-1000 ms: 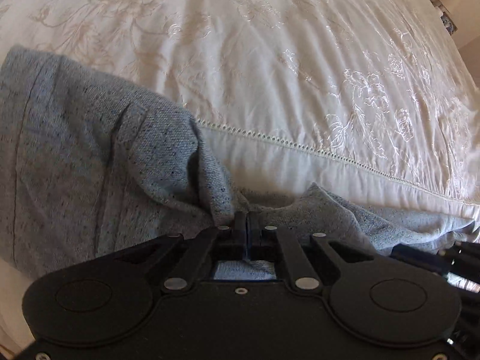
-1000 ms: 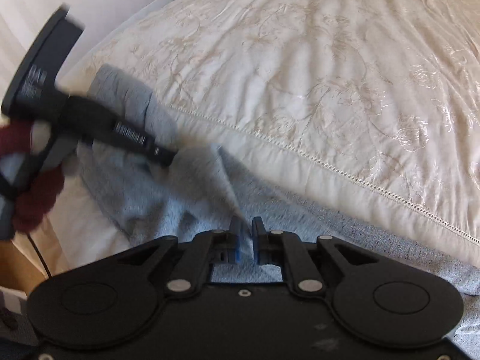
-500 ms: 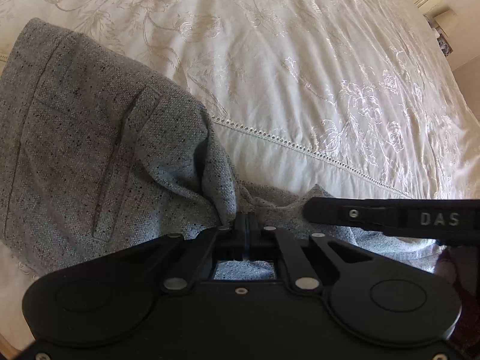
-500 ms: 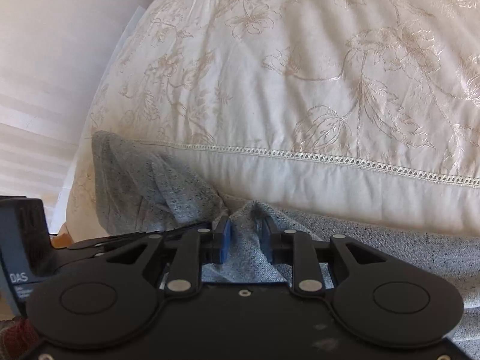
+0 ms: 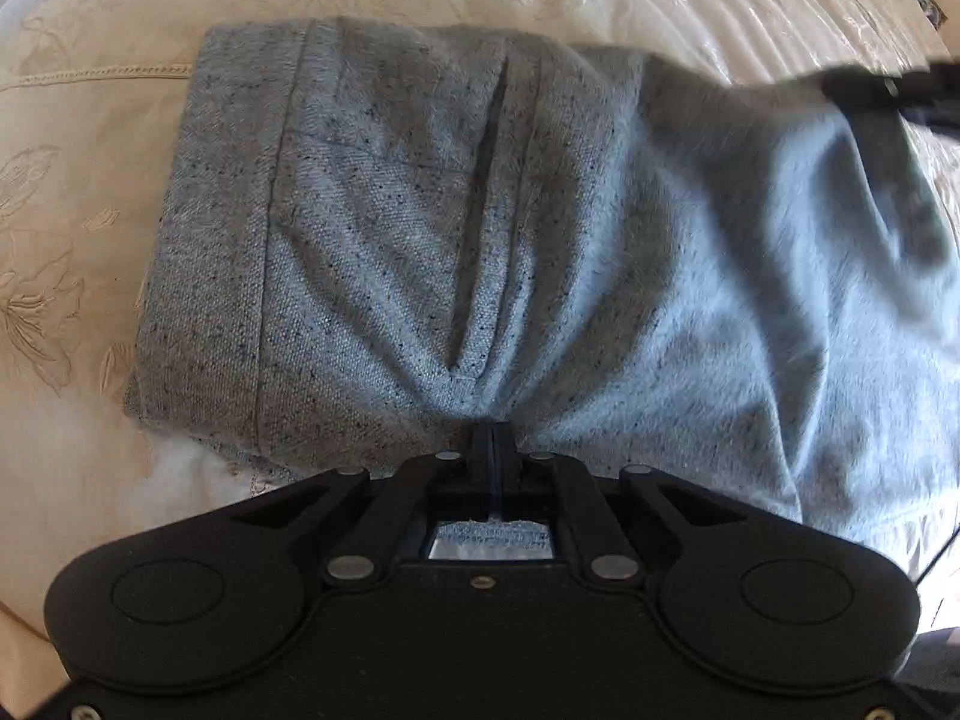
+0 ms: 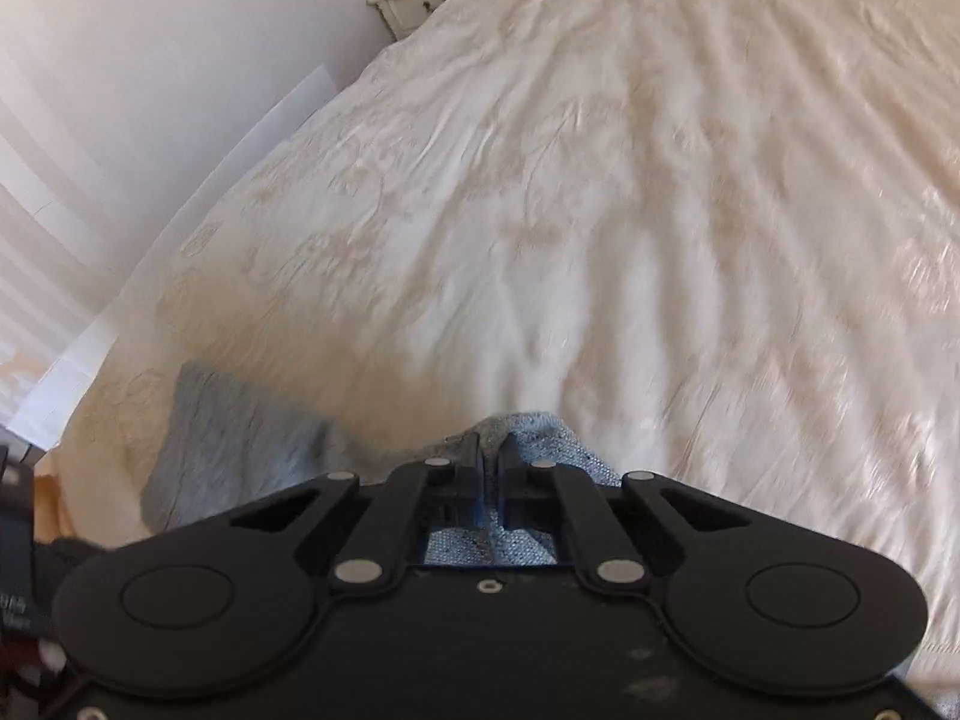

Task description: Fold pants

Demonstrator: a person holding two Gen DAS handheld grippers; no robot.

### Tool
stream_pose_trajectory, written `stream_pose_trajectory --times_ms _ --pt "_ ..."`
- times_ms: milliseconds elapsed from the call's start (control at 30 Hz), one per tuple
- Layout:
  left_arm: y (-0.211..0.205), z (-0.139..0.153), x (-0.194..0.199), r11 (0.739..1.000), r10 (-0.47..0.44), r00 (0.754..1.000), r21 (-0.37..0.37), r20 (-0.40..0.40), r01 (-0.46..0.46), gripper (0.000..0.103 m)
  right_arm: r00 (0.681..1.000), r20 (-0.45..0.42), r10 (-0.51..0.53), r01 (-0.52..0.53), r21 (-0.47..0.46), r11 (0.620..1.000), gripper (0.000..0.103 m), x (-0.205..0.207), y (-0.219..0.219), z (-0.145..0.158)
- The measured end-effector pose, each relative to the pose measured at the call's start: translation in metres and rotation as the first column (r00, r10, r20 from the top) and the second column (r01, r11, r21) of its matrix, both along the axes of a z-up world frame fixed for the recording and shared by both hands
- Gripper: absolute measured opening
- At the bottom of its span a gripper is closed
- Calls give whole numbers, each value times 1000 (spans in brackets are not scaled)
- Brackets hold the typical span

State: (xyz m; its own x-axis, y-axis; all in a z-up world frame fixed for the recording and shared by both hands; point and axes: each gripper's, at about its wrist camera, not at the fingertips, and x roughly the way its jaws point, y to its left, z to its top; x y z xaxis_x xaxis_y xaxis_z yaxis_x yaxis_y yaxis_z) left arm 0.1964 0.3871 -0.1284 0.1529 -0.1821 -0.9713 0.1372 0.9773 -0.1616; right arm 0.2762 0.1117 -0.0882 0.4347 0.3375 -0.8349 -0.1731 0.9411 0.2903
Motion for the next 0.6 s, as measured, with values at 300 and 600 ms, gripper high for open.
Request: stream_pose_trajectory --times_ms 300,600 --pt "5 0 -23 999 -32 1000 24 1 32 11 993 -111 29 -46 -154 987 3 49 18 -76" --pt "28 55 -21 998 -60 989 33 134 56 9 999 52 14 -6 -161 987 19 -1 9 -14"
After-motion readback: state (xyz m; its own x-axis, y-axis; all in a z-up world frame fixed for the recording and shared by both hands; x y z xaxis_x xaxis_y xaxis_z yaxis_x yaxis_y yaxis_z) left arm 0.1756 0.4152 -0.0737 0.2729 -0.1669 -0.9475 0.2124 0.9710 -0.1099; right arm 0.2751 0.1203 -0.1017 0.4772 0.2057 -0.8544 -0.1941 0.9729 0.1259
